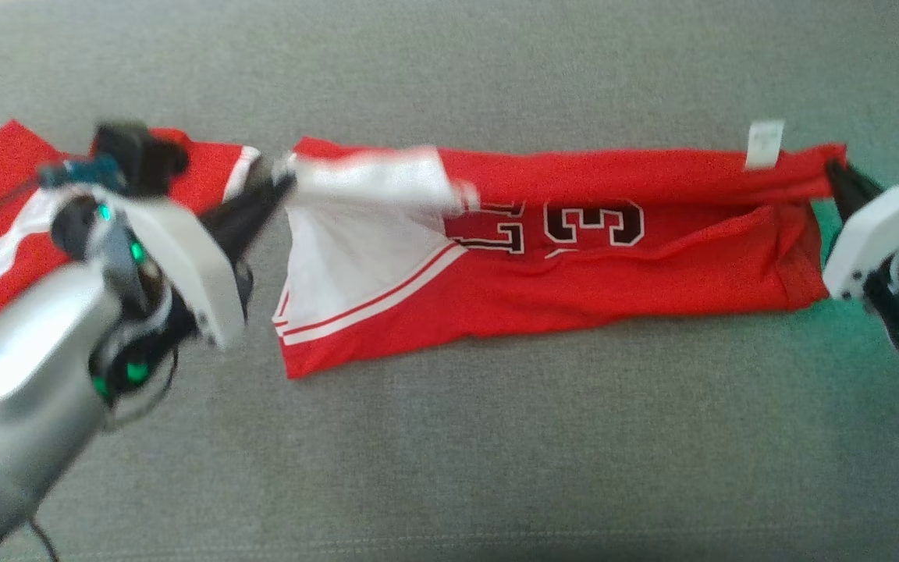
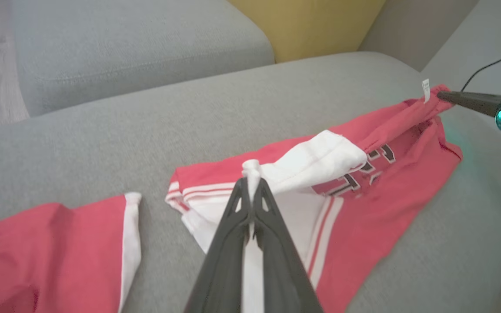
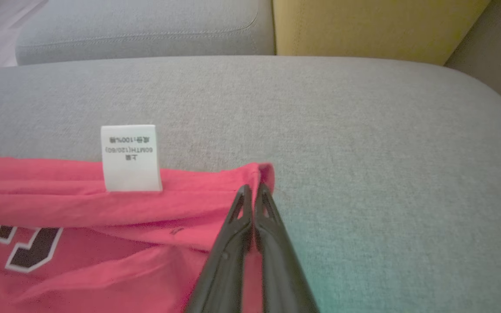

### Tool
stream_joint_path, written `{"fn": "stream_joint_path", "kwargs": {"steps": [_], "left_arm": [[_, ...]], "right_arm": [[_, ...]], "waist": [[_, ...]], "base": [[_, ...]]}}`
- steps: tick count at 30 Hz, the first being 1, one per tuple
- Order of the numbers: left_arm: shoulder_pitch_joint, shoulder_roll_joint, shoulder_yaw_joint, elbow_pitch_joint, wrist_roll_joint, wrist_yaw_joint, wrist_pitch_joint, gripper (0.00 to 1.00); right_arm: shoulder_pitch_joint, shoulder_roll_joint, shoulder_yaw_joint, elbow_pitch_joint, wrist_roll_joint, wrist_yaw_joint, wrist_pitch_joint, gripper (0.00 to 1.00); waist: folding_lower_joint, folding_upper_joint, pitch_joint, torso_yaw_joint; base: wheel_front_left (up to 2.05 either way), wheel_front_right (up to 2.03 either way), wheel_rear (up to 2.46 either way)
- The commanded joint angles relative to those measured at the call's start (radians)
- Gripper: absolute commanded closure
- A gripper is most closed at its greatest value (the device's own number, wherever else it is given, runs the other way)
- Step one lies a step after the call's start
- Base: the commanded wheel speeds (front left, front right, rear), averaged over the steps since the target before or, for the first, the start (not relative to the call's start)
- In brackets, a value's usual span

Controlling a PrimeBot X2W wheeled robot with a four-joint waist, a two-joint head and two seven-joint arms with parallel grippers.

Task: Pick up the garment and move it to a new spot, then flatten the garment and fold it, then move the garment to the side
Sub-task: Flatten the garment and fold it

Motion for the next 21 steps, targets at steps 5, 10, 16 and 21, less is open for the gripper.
{"fn": "stream_joint_path", "kwargs": {"steps": [5,10,16,21], "left_arm": [[0.046,0.119,0.021,-0.169,-0.025,0.052,0.052,1.0],[0.086,0.144,-0.002,-0.235,-0.018,0.086,0.073,1.0],[0.112,0.139,-0.043,-0.244,0.009,0.094,0.089,1.0],[0.125,0.126,-0.073,-0.213,0.037,0.1,0.092,0.76]], "right_arm": [[0.07,-0.096,0.059,-0.118,0.081,0.004,0.103,1.0],[0.11,-0.144,0.088,-0.178,0.118,0.004,0.195,1.0],[0.139,-0.167,0.119,-0.229,0.121,0.004,0.267,1.0],[0.155,-0.175,0.119,-0.252,0.106,0.004,0.307,0.0]], "waist": [[0.0,0.0,-0.036,0.019],[0.0,0.0,-0.043,0.011],[0.0,0.0,-0.04,-0.001],[0.0,0.0,-0.043,-0.012]], "base": [[0.0,0.0,0.0],[0.0,0.0,0.0],[0.0,0.0,0.0],[0.0,0.0,0.0]]}}
